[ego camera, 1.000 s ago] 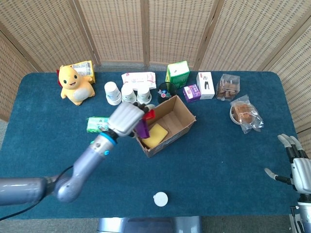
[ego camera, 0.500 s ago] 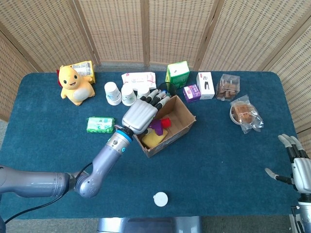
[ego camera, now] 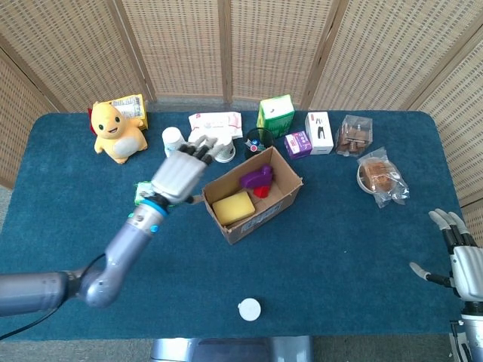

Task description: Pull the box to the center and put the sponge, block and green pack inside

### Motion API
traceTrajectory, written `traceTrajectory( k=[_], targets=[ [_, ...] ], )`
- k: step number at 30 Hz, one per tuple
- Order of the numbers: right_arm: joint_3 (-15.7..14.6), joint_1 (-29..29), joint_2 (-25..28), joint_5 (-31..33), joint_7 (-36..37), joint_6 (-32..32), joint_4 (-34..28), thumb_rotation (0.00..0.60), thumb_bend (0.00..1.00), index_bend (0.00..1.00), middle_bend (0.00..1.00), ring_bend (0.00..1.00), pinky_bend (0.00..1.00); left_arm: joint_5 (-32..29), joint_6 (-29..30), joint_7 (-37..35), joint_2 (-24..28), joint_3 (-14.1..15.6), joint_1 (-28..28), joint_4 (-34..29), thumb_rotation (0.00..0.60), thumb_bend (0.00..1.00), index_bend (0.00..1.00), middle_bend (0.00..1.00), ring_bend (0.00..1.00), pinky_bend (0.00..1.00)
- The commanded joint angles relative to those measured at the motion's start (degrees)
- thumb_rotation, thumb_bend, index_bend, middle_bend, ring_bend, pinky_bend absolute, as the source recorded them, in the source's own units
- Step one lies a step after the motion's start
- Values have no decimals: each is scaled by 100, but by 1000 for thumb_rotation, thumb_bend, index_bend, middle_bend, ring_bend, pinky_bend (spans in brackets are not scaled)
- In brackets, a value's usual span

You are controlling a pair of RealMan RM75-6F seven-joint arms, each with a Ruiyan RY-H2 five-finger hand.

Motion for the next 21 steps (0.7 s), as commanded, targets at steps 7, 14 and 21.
traceTrajectory(
  k=[7,14,21],
  targets=[
    [-32,-4,-10,-42,-126,18,-71,600,0,104,0,0,233,72,-510,-717,231,510,526,654,600,116,0,0,0,217],
    [-45,19,-40,-31,-174,-44,-61,600,0,104,0,0,233,-249,-883,-845,-3,635,575,1250,600,116,0,0,0,219],
    [-37,24,-51,-5,-160,-62,-40,600,0,104,0,0,233,-661,-1184,-730,-328,790,544,1732,600,116,0,0,0,220]
  ],
)
